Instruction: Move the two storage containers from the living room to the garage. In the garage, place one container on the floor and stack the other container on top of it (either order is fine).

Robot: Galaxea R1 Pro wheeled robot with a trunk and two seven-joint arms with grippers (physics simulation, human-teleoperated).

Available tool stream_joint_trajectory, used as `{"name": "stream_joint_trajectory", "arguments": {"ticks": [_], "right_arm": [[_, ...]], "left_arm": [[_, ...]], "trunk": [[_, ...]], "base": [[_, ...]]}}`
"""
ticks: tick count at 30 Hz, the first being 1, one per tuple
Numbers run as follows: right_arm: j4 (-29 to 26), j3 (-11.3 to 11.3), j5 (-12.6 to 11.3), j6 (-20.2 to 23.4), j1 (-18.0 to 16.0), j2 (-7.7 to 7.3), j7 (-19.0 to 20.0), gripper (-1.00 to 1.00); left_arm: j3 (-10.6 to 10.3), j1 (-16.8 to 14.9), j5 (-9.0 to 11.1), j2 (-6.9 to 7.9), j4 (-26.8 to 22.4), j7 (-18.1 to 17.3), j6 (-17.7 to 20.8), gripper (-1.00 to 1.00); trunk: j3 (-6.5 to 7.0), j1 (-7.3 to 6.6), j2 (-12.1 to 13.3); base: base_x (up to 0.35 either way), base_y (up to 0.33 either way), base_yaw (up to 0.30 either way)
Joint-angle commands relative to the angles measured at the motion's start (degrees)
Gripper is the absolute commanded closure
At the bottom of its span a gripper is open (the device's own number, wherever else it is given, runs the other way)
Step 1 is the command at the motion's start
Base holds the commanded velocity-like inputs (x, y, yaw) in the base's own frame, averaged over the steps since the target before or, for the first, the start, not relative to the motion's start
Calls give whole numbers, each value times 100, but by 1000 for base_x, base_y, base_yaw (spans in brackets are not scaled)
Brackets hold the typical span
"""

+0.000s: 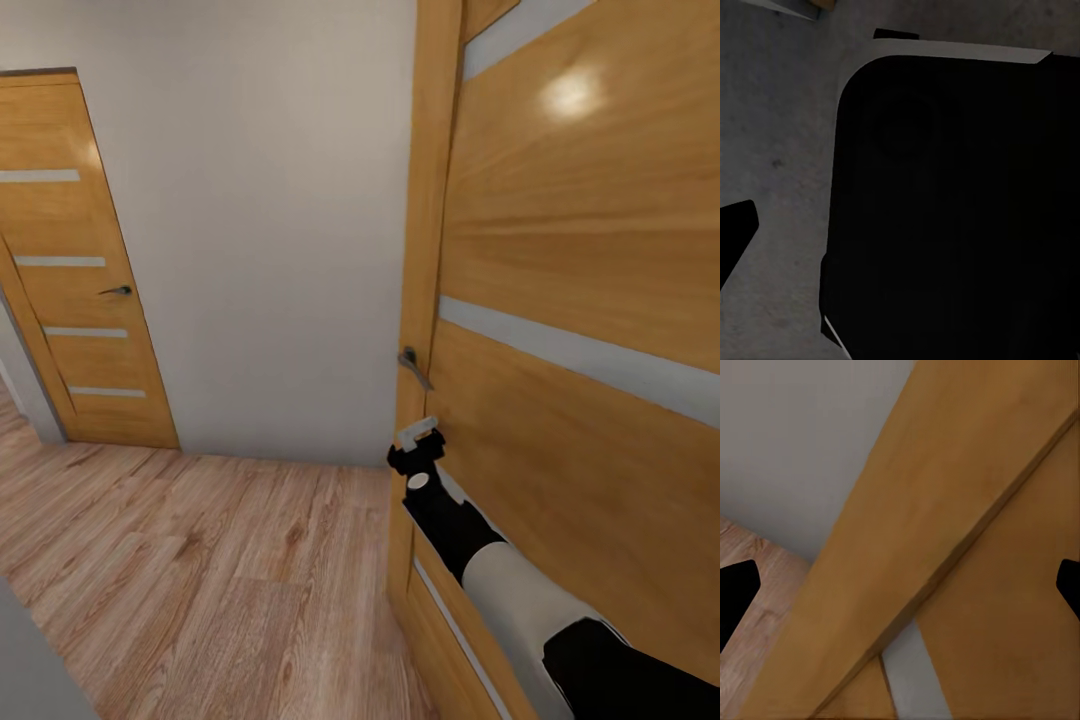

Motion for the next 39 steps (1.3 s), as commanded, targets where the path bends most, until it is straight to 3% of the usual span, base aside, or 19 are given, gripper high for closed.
{"name": "stream_joint_trajectory", "arguments": {"ticks": [1,8,10,13,22,34,36,37,39], "right_arm": [[0,-24,72,64,-5,0,-40,-100],[0,-88,82,71,-5,-300,-44,-100],[0,-93,79,75,-5,-468,-48,-100],[0,-126,75,77,-5,-560,-48,-100],[0,-681,81,79,-5,-818,-37,-100],[8,-743,74,65,-5,-1130,-41,-100],[9,-749,73,61,-5,-1222,-31,-100],[9,-758,68,58,-5,-1406,-23,-100],[9,-760,66,58,-5,-1466,-23,-100]], "left_arm": [[32,0,17,-1,-4,2,-7,-100],[32,-1,15,-1,-4,2,-7,-100],[32,0,15,-1,-4,2,-7,-100],[32,0,15,-1,-4,2,-7,-100],[32,-1,15,-6,-4,2,-7,-100],[32,0,14,-1,-4,2,-7,-100],[32,-1,16,-1,-4,2,-7,-100],[32,0,17,-1,-4,2,-7,-100],[32,0,18,-1,-4,2,-7,-100]], "trunk": [[-6,0,-3],[-6,0,-3],[-6,0,-3],[-6,0,-3],[-6,0,-3],[-6,0,-3],[-6,0,-3],[-6,0,-3],[-6,0,-3]], "base": [[0,0,0],[0,0,0],[0,0,0],[0,0,0],[0,0,0],[0,0,0],[0,0,0],[0,0,0],[0,0,0]]}}
